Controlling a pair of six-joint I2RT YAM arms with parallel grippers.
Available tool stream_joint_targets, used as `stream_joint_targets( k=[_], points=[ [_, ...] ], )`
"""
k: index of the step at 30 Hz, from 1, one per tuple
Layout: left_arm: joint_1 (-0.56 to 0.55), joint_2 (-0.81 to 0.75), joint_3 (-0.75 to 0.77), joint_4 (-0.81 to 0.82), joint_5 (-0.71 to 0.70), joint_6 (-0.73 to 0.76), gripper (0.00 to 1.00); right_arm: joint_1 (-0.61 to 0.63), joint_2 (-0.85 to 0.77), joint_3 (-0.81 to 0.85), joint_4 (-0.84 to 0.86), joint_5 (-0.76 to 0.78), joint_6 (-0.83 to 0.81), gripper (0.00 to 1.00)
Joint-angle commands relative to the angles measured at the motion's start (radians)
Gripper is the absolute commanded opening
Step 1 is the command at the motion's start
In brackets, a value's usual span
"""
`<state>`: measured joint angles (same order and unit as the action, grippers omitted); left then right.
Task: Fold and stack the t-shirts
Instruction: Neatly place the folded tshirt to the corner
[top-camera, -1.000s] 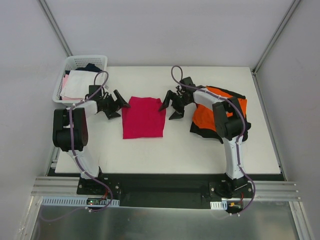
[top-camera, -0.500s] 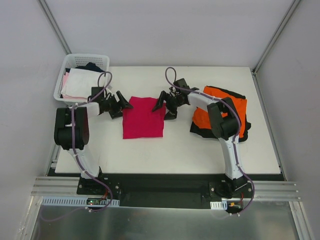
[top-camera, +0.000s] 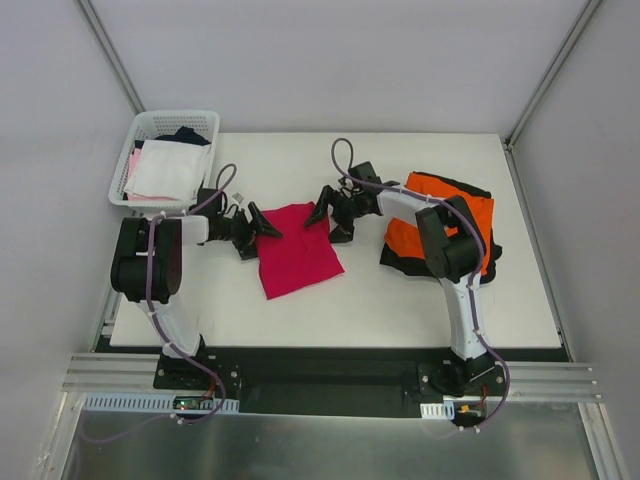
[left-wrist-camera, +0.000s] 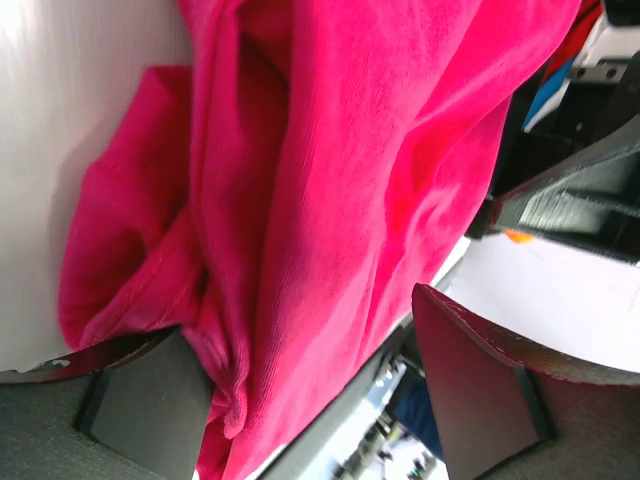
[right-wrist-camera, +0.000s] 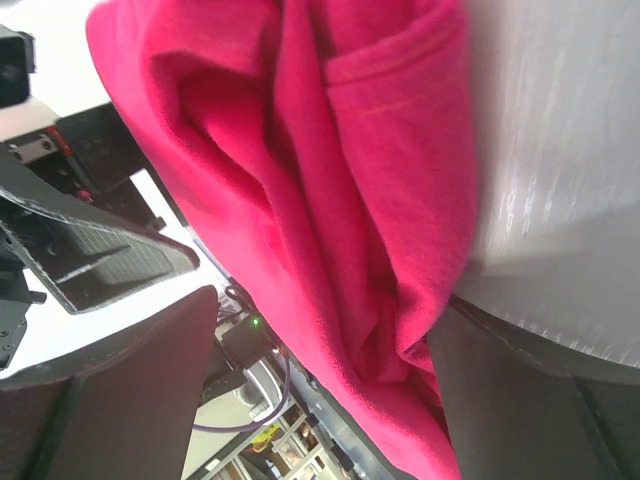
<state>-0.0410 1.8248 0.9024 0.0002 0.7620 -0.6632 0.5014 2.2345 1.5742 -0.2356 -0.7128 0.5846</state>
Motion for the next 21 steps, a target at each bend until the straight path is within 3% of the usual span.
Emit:
stream_joint_targets(
  k=[1, 21],
  points=[
    [-0.017, 0.01, -0.079, -0.151, -0.066, 0.016, 0.75, 0.026, 0.001, -0.043, -0.036, 0.064, -0.019, 0.86],
    [-0.017, 0.084, 0.072, -0.258, -0.17, -0.016, 0.81, 0.032, -0.079, -0.114, -0.09, 0.084, -0.061, 0.85]
  ],
)
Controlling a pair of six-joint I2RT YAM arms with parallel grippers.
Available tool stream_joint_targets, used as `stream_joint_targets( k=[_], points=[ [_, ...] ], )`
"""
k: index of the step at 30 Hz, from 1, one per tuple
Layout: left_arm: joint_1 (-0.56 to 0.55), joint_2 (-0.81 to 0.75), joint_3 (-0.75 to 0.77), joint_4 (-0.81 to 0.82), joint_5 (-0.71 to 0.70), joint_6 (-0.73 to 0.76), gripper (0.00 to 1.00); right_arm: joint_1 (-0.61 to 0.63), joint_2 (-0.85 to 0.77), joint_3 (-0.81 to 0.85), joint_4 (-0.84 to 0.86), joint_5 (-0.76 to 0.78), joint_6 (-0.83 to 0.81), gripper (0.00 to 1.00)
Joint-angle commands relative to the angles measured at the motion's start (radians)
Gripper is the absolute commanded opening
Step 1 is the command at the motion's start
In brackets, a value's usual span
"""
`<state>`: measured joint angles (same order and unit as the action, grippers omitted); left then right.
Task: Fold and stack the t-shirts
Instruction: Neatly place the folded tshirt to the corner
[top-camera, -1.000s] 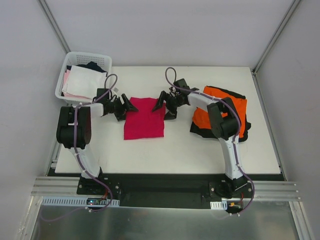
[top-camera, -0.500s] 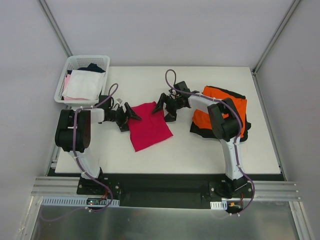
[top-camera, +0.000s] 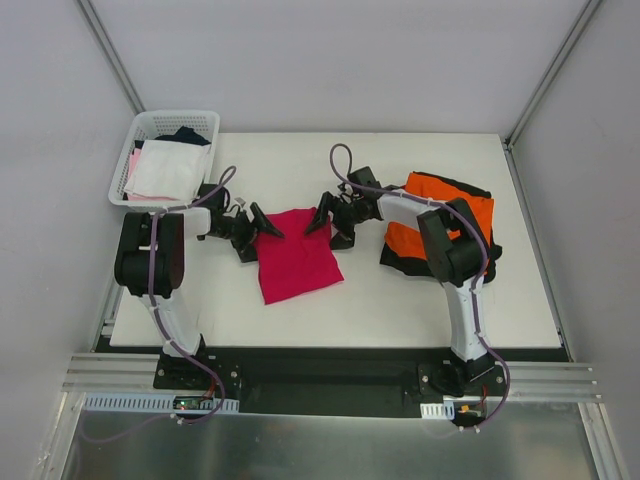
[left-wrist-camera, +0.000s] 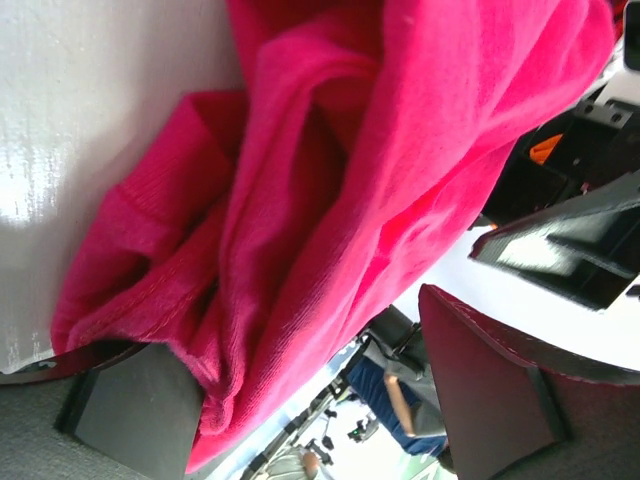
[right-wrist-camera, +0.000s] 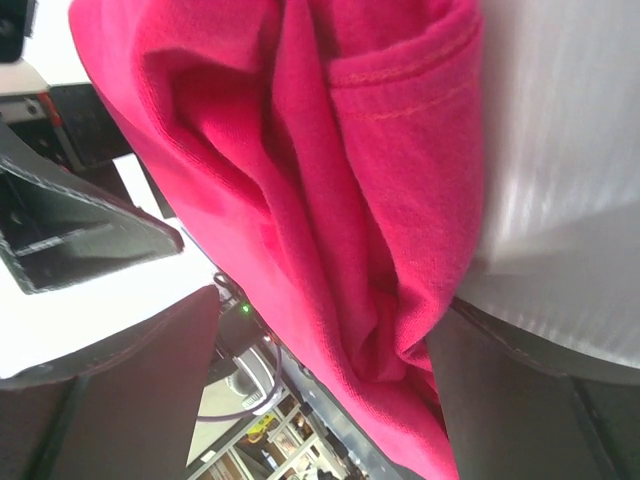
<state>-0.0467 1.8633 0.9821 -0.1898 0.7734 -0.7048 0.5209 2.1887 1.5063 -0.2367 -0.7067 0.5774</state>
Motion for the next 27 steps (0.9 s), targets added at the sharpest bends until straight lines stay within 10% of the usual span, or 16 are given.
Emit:
stream_joint_targets(
  k=[1, 27],
  points=[
    [-0.012, 0.043, -0.005, -0.072, -0.203, 0.028, 0.81, 0.014, -0.035, -0.049, -0.092, 0.081, -0.057, 0.85],
    [-0.01, 0.122, 0.377, -0.39, -0.382, 0.168, 0.83, 0.016, -0.098, -0.04, -0.171, 0.119, -0.096, 0.84]
  ],
)
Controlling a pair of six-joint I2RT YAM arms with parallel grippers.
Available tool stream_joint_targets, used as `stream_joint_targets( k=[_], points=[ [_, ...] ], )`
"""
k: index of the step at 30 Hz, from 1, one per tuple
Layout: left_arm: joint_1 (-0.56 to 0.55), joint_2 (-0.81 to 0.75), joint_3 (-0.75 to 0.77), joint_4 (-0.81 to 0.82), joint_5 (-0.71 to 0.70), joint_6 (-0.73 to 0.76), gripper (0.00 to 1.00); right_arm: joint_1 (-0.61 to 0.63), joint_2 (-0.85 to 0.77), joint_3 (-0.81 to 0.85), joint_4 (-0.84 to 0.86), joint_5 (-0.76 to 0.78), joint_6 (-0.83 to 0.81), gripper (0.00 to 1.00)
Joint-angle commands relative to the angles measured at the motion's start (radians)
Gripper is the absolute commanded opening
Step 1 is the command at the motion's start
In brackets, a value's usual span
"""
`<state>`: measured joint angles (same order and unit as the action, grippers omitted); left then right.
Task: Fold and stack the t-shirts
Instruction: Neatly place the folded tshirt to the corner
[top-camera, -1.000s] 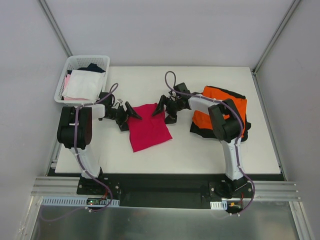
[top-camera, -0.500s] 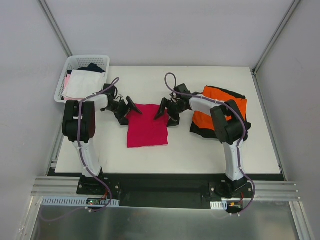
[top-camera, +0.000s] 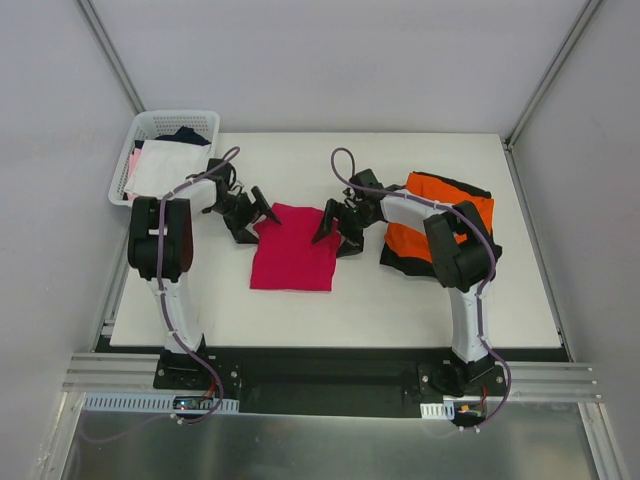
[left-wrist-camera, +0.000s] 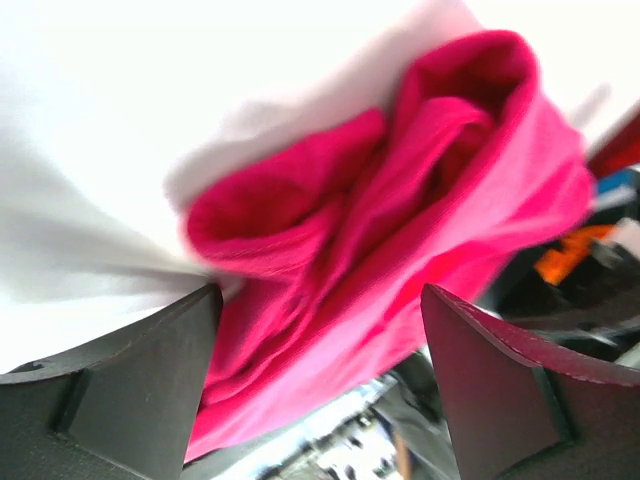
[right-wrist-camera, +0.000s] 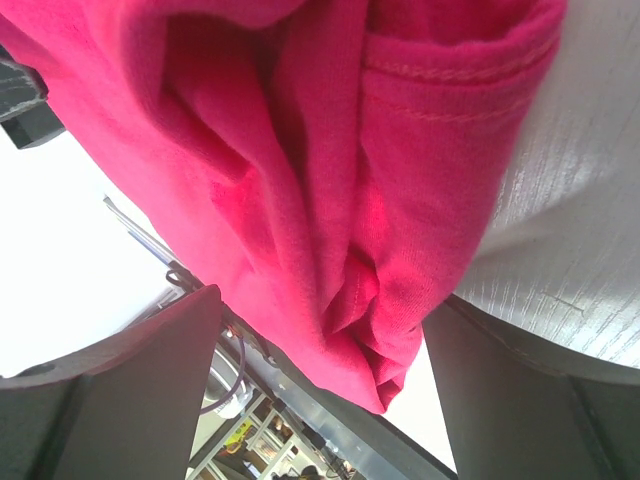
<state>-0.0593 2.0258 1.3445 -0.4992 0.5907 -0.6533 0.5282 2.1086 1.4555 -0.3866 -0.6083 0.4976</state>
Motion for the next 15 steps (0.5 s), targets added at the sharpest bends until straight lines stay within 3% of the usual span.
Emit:
stream_joint_targets(
  k=[1, 8, 15],
  points=[
    [0.003, -0.048, 0.025, -0.093, -0.213, 0.125, 0.83, 0.009, -0.015, 0.014, -0.021, 0.019, -0.014, 0.84],
    [0.003, -0.104, 0.056, -0.165, -0.249, 0.184, 0.84, 0.007, -0.004, 0.032, -0.017, 0.015, -0.005, 0.84],
    [-0.007, -0.17, -0.134, -0.096, -0.2, 0.169, 0.84, 0.009, 0.001, 0.04, -0.021, 0.015, -0.008, 0.84]
  ],
)
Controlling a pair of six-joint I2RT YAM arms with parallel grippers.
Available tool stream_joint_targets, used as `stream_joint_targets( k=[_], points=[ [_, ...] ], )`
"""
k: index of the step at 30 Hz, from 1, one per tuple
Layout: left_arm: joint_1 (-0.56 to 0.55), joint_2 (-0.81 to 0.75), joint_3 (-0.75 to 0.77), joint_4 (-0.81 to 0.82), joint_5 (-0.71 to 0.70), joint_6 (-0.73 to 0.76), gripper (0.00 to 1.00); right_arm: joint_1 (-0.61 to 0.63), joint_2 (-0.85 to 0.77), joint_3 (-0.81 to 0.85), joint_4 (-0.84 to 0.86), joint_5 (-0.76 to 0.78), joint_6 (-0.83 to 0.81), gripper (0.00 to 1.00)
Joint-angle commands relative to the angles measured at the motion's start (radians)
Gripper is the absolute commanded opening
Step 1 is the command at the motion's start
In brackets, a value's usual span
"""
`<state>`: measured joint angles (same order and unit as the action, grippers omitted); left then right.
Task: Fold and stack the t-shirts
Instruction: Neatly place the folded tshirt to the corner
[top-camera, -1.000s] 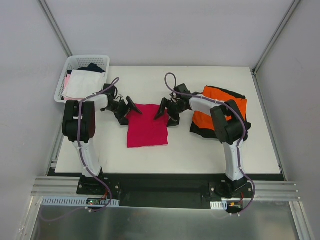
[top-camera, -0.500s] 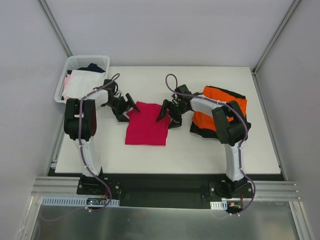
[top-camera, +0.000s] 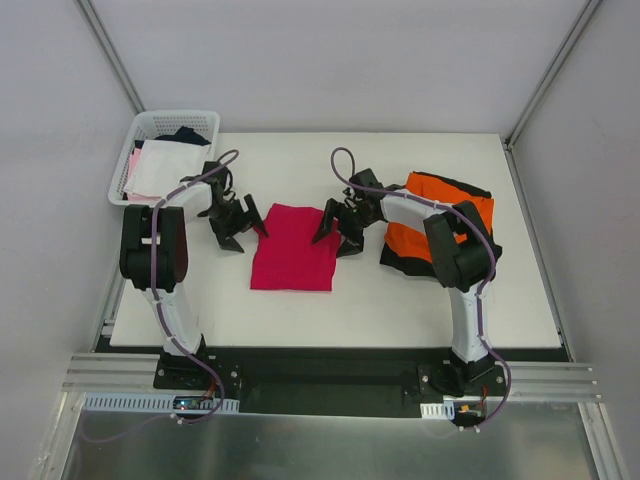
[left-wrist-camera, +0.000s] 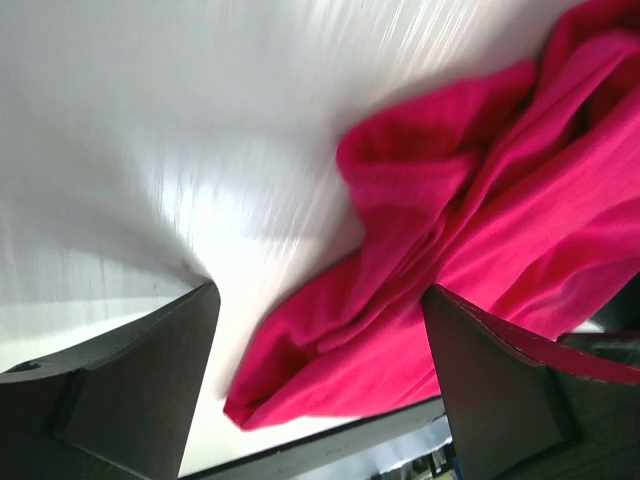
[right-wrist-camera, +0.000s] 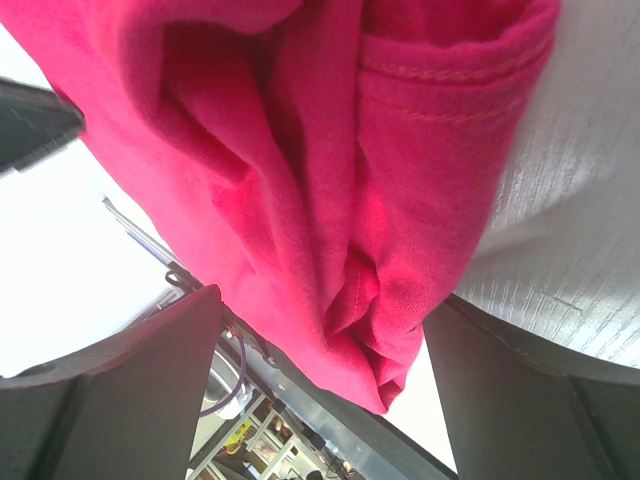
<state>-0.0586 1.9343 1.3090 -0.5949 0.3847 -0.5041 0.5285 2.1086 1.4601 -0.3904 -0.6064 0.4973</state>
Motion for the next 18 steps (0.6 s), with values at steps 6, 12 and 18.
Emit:
stream_joint_targets(
  k=[6, 12, 18],
  points=[
    [-0.032, -0.141, -0.183, 0.084, 0.072, 0.016, 0.84, 0.007, 0.01, 0.034, -0.019, 0.011, -0.003, 0.84],
    [-0.041, -0.186, -0.153, 0.101, 0.106, 0.015, 0.84, 0.008, 0.019, 0.045, -0.019, 0.01, 0.001, 0.83],
    [-0.041, -0.149, -0.174, 0.127, 0.12, 0.016, 0.84, 0.008, 0.016, 0.046, -0.019, 0.013, 0.004, 0.83]
  ],
)
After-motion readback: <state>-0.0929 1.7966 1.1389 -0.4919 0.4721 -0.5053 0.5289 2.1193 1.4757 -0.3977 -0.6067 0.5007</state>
